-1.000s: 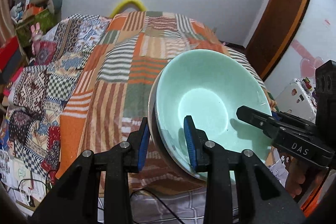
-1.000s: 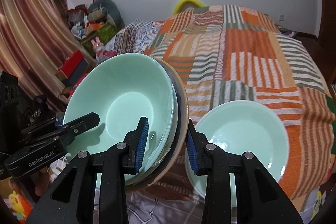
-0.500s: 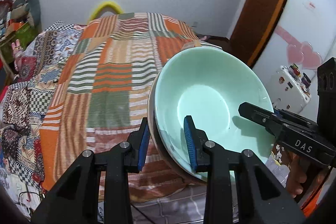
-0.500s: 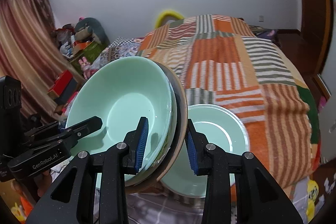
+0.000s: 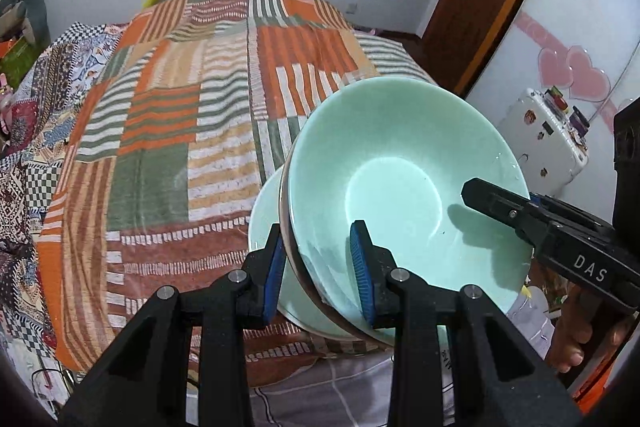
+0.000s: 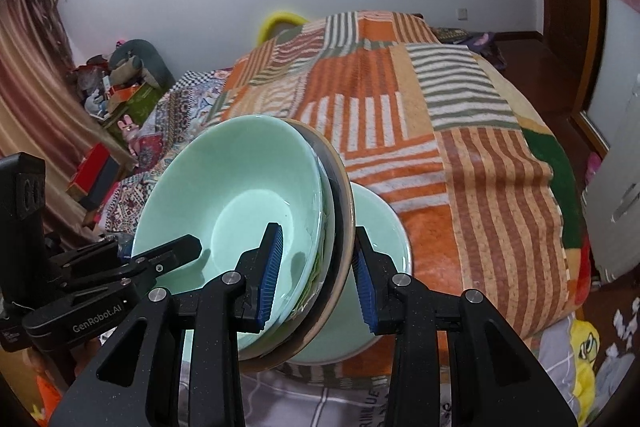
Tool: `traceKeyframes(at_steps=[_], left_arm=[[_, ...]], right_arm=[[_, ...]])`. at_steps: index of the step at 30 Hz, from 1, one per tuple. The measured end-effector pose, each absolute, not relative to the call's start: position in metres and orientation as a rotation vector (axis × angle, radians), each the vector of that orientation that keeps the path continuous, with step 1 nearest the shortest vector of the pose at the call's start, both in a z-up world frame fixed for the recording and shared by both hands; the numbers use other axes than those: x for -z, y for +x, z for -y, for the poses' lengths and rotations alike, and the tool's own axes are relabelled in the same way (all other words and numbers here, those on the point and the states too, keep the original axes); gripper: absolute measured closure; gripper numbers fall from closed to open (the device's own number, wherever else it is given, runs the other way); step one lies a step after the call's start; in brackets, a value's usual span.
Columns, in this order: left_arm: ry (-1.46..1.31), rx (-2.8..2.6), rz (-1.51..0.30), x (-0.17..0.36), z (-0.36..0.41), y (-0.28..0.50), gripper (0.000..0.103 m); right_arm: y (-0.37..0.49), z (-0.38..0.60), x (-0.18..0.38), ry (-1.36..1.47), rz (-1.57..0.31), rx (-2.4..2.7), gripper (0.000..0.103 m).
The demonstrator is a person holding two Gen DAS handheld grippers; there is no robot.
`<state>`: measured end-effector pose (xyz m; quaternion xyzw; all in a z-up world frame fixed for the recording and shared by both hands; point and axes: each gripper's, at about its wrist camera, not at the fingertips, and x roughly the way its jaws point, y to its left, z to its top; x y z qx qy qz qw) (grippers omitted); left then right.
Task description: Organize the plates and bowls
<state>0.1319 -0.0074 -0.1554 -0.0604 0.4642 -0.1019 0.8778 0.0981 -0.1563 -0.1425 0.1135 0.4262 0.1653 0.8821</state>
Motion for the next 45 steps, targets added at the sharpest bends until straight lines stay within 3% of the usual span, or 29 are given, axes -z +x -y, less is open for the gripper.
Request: traceKeyframes(at_steps=[21, 38, 41, 45], left_arm=[[-0.122, 0.190, -1.107, 0.208, 0.010, 0.157, 0.071], [-0.116, 0.208, -1.078, 0.202, 0.018, 0.151, 0.070], [-0.112, 0.196, -1.050, 0.191, 0.015, 0.146, 0.070], [-0.104, 0.185, -0.976, 0.164, 0.010, 0.134, 0.066]], right_arm=[[0.116, 0.156, 0.186, 0.258, -1.009, -0.332, 0.072], [0.114, 0.166, 0.198, 0.284, -1.021, -0.324, 0.069], [0.109, 0.172, 0.191, 0.273, -1.003, -0.310, 0.062], [0.099, 0.181, 0.174, 0.269, -0.957, -0.301, 0.061]])
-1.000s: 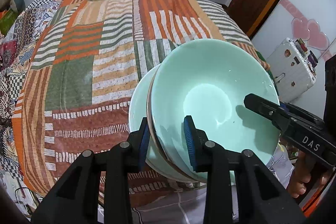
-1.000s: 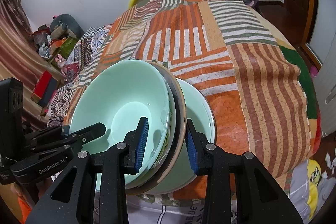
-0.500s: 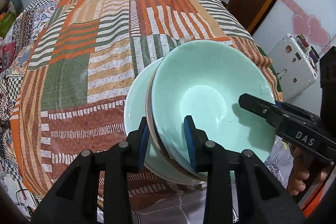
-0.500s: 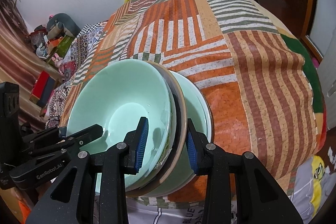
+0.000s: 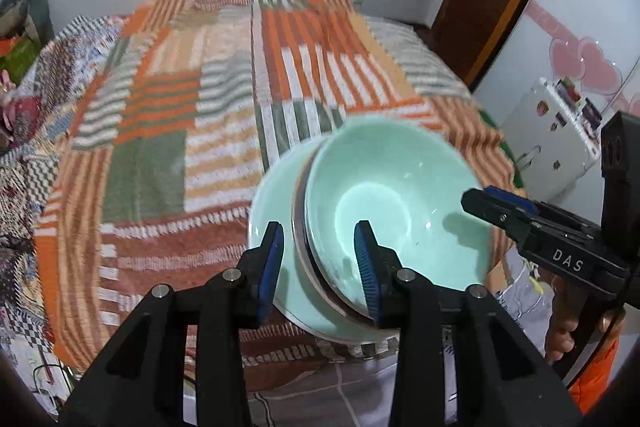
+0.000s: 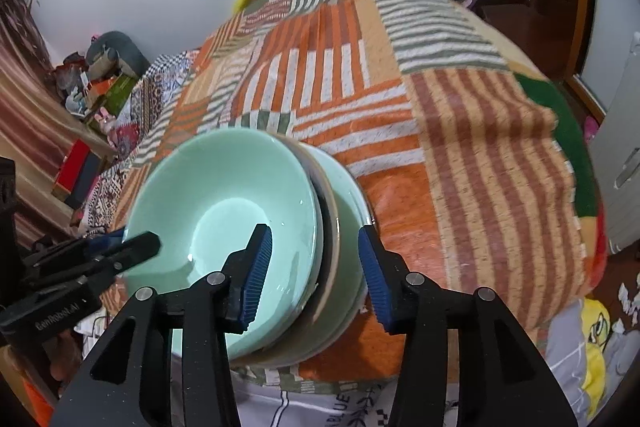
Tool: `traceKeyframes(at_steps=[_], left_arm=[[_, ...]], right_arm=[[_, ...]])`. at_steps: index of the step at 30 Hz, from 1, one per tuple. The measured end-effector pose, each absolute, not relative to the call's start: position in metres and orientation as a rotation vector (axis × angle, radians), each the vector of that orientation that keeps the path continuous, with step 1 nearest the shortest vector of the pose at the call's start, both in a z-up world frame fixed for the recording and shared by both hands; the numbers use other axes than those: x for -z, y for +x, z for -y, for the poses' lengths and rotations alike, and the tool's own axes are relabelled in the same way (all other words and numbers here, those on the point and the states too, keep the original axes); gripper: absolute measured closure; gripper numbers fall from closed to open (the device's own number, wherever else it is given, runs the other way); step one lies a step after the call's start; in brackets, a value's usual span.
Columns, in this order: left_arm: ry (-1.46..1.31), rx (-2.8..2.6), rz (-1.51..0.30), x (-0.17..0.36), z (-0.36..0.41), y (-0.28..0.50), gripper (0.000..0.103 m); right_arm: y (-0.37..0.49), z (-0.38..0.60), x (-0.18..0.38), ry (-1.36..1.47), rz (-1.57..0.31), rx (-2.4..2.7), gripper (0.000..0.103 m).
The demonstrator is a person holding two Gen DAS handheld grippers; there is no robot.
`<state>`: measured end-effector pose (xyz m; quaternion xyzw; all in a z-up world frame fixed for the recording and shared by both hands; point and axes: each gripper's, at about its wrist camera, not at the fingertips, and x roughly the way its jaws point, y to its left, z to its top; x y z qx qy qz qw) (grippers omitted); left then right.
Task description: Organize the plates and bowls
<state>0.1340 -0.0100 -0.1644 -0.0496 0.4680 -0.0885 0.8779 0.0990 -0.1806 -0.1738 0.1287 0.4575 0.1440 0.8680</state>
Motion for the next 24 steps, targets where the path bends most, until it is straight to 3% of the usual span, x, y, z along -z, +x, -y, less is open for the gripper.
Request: traceKeyframes(at_steps=[5, 12, 17, 22, 24], left_arm=[[-0.101, 0.183, -0.834, 0.118, 0.006, 0.111, 0.064], [-0.080, 0.160, -0.572, 0.047, 0.004, 0.059, 0.049], [-0.061, 0.141, -0.427, 0.014, 0.004, 0.023, 0.043], [-0.077, 0.127, -0.326, -0.005, -0.001, -0.004, 0.019], [-0.071, 0.112, -0.291, -0.009, -0.003, -0.013, 0.012]], right_arm=[[0.076, 0.183, 0.130, 0.233, -0.835, -0.314, 0.061], [0.037, 0.180, 0.065, 0.184, -0.628, -0.337, 0.061], [0.009, 0.177, 0.032, 0.166, -0.502, -0.363, 0.054], [-0.012, 0.174, 0.010, 0.149, -0.405, -0.383, 0.049], [-0.018, 0.172, 0.005, 0.136, -0.372, -0.386, 0.041]])
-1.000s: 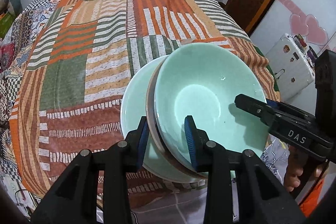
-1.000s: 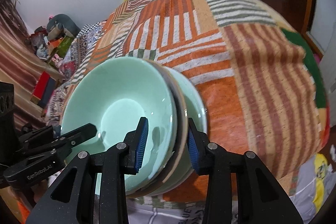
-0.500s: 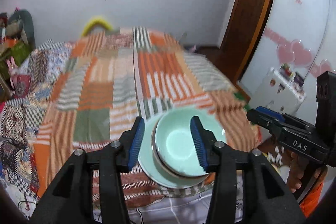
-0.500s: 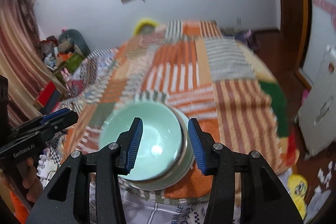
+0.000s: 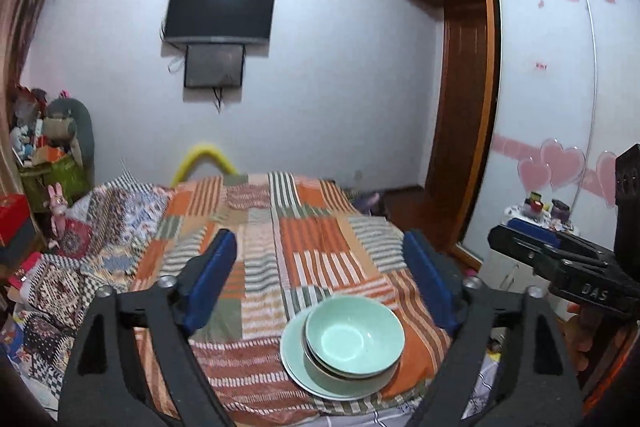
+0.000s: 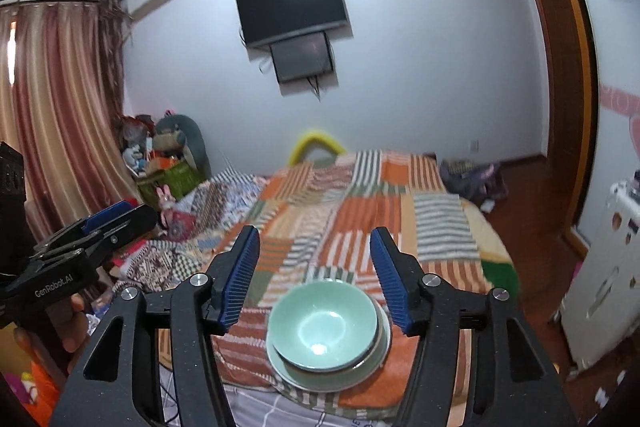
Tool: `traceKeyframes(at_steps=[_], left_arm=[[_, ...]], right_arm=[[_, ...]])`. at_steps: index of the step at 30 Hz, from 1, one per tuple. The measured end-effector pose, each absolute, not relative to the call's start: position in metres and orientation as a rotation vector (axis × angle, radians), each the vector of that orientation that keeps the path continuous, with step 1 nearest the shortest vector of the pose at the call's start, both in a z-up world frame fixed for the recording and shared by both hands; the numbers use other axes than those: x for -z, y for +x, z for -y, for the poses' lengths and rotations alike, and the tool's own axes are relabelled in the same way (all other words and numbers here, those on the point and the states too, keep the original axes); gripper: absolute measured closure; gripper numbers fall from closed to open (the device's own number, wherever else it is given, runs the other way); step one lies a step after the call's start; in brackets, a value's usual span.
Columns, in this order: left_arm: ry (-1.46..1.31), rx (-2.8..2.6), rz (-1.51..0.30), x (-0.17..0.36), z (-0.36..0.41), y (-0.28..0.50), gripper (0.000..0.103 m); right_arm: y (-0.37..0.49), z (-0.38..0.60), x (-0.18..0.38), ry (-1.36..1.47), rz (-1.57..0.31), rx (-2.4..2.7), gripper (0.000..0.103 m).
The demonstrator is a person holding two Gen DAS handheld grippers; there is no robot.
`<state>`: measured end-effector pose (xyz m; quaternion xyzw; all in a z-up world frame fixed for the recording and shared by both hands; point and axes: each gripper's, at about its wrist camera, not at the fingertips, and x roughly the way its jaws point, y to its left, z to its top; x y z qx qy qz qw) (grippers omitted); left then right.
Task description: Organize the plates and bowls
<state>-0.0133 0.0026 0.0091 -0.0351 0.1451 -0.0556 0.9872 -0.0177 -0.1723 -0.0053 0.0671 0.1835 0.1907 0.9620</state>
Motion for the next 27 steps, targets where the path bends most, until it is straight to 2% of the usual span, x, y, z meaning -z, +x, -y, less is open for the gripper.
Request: traceKeyframes(at_steps=[4, 11, 27], left_arm=[[-0.058, 0.095, -0.241, -0.013, -0.003, -0.025, 0.002], [-0.026, 0.086, -0.231, -0.010, 0.001, -0.027, 0.001], [-0.034, 0.086, -0.239, -0.004, -0.001, -0.030, 0.000]], right_arm=[[-0.026, 0.168, -0.001, 0.105, -0.311, -0.373, 0.026], [-0.029, 0.165, -0.002, 0.103, -0.262, -0.353, 0.000], [-0.039, 0.165, -0.003, 0.087, -0.245, -0.339, 0.001]])
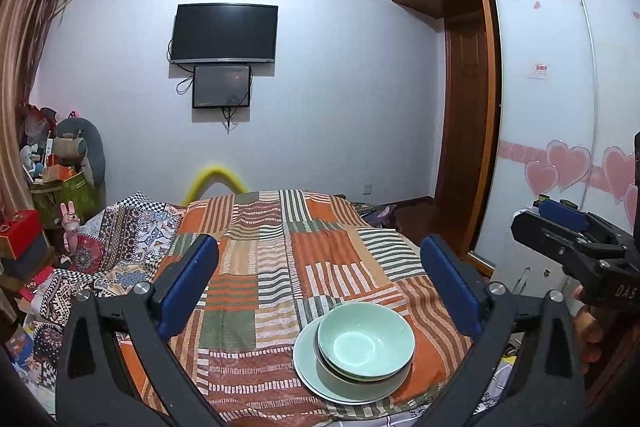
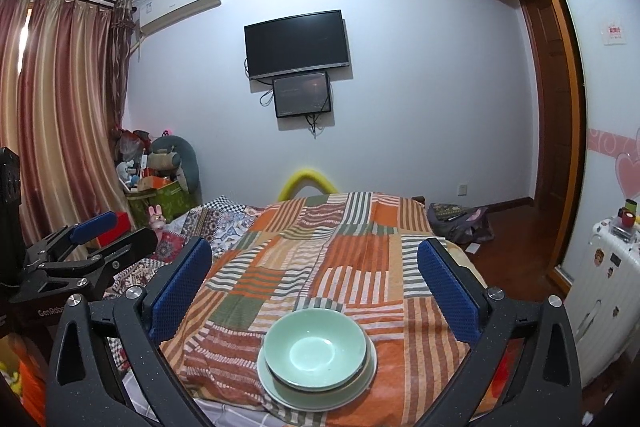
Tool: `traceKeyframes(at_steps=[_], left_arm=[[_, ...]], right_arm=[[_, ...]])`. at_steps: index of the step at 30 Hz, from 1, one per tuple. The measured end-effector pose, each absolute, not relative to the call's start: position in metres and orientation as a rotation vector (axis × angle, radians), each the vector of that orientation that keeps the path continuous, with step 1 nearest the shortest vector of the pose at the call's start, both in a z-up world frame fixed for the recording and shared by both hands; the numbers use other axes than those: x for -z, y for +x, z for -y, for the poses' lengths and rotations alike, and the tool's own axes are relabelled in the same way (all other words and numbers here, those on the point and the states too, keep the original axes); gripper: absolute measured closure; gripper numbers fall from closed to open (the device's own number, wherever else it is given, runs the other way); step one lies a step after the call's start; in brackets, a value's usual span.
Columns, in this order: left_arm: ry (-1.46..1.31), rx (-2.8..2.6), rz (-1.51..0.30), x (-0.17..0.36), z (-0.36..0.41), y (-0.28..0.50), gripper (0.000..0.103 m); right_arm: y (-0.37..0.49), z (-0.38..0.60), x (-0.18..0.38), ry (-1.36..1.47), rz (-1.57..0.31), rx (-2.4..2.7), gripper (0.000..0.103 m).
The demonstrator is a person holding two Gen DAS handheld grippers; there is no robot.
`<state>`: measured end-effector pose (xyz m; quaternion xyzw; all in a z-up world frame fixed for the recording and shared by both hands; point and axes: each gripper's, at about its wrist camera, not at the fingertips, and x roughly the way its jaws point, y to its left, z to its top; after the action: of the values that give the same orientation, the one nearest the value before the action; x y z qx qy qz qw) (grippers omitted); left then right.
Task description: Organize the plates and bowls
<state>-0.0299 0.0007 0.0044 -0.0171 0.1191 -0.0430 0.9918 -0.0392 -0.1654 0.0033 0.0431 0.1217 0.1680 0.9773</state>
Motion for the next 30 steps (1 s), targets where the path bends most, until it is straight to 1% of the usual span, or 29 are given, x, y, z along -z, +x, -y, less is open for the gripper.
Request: traceKeyframes(at_steps=[30], left_arm=[[-0.040, 0.087, -0.247, -0.0011, -0.0008, -0.0277, 0.000]], right_arm=[[-0.0415, 0.1657, -0.0030, 0.087, -0.244, -0.338, 0.000]])
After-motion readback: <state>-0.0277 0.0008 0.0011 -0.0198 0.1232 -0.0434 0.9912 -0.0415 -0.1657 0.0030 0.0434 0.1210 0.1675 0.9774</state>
